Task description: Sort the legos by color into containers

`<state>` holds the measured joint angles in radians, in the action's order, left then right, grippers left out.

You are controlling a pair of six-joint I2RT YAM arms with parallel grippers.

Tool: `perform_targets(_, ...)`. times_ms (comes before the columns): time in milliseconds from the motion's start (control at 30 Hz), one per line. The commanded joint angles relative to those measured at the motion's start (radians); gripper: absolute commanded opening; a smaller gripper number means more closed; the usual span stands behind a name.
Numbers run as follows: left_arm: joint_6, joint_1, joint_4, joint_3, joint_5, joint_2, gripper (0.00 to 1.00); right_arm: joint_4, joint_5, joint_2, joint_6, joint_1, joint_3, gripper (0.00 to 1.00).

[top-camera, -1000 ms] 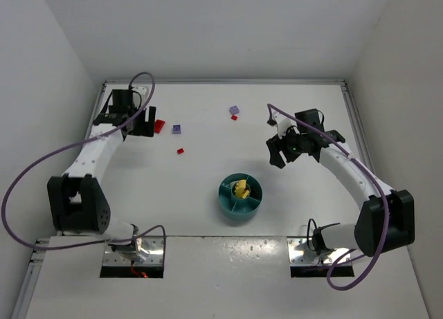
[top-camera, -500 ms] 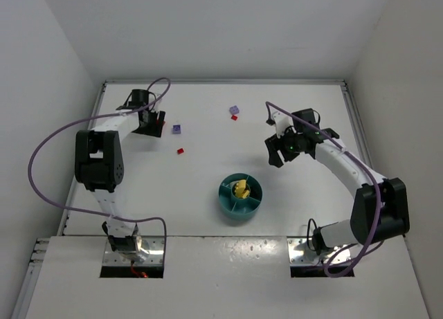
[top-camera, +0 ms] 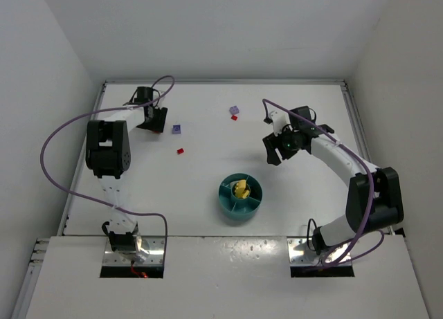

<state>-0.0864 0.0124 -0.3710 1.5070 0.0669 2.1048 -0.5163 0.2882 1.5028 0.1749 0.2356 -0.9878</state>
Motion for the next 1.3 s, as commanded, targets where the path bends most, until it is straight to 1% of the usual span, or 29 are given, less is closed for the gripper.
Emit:
perform_targets(0, -0.009, 0.006, 0.023, 0.064, -0.021, 0.027, 0.67, 0.016, 0.002, 0.011, -0.015, -0.005, -0.045, 0.68)
perform_targets(67, -0.009, 0.006, 0.023, 0.073, -0.021, 0.038, 0.63, 0.007, 0.002, 0.011, -0.015, -0.005, -0.045, 0.68)
perform_targets(100, -0.009, 0.006, 0.023, 0.085, -0.03, 0.052, 0.59, 0.007, 0.002, 0.011, -0.015, -0.005, -0.045, 0.68)
perform_targets(267, -0.021, 0.006, 0.023, 0.105, -0.044, 0.073, 0.45, 0.007, 0.002, 0.011, -0.015, -0.005, -0.045, 0.68)
perform_targets(300, -0.036, 0.006, 0.023, 0.105, -0.053, 0.073, 0.4, 0.007, 0.002, 0.011, -0.015, -0.005, -0.045, 0.68)
perform_targets(400, -0.074, 0.006, 0.023, 0.085, -0.064, 0.041, 0.3, -0.002, 0.012, 0.002, -0.015, -0.005, -0.045, 0.67)
perform_targets(433, -0.094, 0.006, 0.002, 0.056, -0.073, -0.004, 0.25, -0.002, 0.012, 0.002, -0.015, -0.005, -0.045, 0.67)
perform_targets(500, -0.177, 0.015, -0.019, 0.012, -0.099, -0.08, 0.21, -0.002, 0.012, -0.033, -0.006, -0.005, -0.045, 0.65)
perform_targets(533, -0.217, 0.015, -0.075, -0.026, -0.128, -0.173, 0.2, -0.002, 0.012, -0.044, -0.006, -0.005, -0.035, 0.65)
perform_targets(567, -0.269, 0.015, -0.132, -0.027, -0.21, -0.219, 0.2, -0.002, 0.012, -0.055, -0.006, -0.005, -0.035, 0.65)
perform_targets(600, -0.32, 0.015, -0.202, -0.027, -0.257, -0.262, 0.2, -0.002, 0.023, -0.064, -0.006, -0.005, -0.023, 0.65)
perform_targets(633, -0.442, 0.03, -0.288, 0.014, -0.307, -0.335, 0.2, -0.002, 0.023, -0.084, -0.006, -0.005, -0.012, 0.65)
perform_targets(667, -0.51, 0.043, -0.506, 0.05, -0.399, -0.362, 0.2, -0.002, 0.034, -0.093, -0.006, -0.005, -0.012, 0.65)
perform_targets(733, -0.64, 0.078, -0.754, 0.143, -0.459, -0.393, 0.2, -0.002, 0.034, -0.107, -0.006, -0.005, -0.003, 0.65)
perform_targets(767, -0.732, 0.119, -0.934, 0.227, -0.478, -0.402, 0.2, -0.002, 0.043, -0.116, -0.006, -0.005, 0.009, 0.65)
perform_targets(800, -0.68, 0.145, -0.936, 0.228, -0.457, -0.442, 0.18, -0.002, 0.043, -0.116, -0.006, -0.005, 0.009, 0.65)
perform_targets(833, -0.714, 0.211, -0.936, 0.147, -0.434, -0.491, 0.15, -0.011, 0.052, -0.125, -0.006, -0.005, 0.009, 0.65)
perform_targets(867, -0.748, 0.253, -0.936, 0.098, -0.411, -0.609, 0.07, -0.011, 0.064, -0.125, -0.006, -0.005, 0.009, 0.65)
perform_targets(900, -0.765, 0.3, -0.936, 0.057, -0.367, -0.661, 0.05, -0.02, 0.065, -0.136, -0.006, -0.005, 0.009, 0.65)
perform_targets(933, -0.765, 0.343, -0.927, 0.03, -0.355, -0.698, 0.02, -0.021, 0.086, -0.136, -0.006, -0.005, 0.009, 0.65)
perform_targets(967, -0.724, 0.406, -0.927, 0.018, -0.355, -0.733, 0.02, -0.034, 0.13, -0.151, 0.006, -0.005, 0.009, 0.65)
perform_targets(1000, -0.713, 0.422, -0.927, 0.018, -0.383, -0.733, 0.02, -0.034, 0.159, -0.185, 0.02, -0.005, 0.009, 0.65)
perform_targets(1067, -0.691, 0.452, -0.927, 0.028, -0.442, -0.743, 0.02, -0.034, 0.297, -0.228, 0.029, -0.005, 0.023, 0.65)
perform_targets(1100, -0.669, 0.462, -0.892, 0.038, -0.507, -0.768, 0.02, -0.034, 0.357, -0.242, 0.015, -0.005, 0.023, 0.65)
perform_targets(1133, -0.644, 0.471, -0.852, 0.026, -0.527, -0.788, 0.02, -0.053, 0.481, -0.222, 0.002, -0.005, -0.001, 0.65)
perform_targets(1167, -0.58, 0.497, -0.8, 0.009, -0.536, -0.813, 0.02, -0.076, 0.549, -0.201, -0.02, -0.005, -0.021, 0.65)
perform_targets(1200, -0.55, 0.511, -0.683, -0.042, -0.536, -0.877, 0.02, -0.076, 0.68, -0.184, -0.084, -0.005, -0.055, 0.65)
perform_targets(1233, -0.48, 0.544, -0.549, -0.107, -0.5, -0.943, 0.02, -0.033, 0.812, -0.156, -0.13, -0.005, -0.075, 0.65)
perform_targets(1267, -0.445, 0.56, -0.489, -0.141, -0.5, -0.971, 0.02, -0.013, 0.813, -0.142, -0.181, -0.005, -0.089, 0.65)
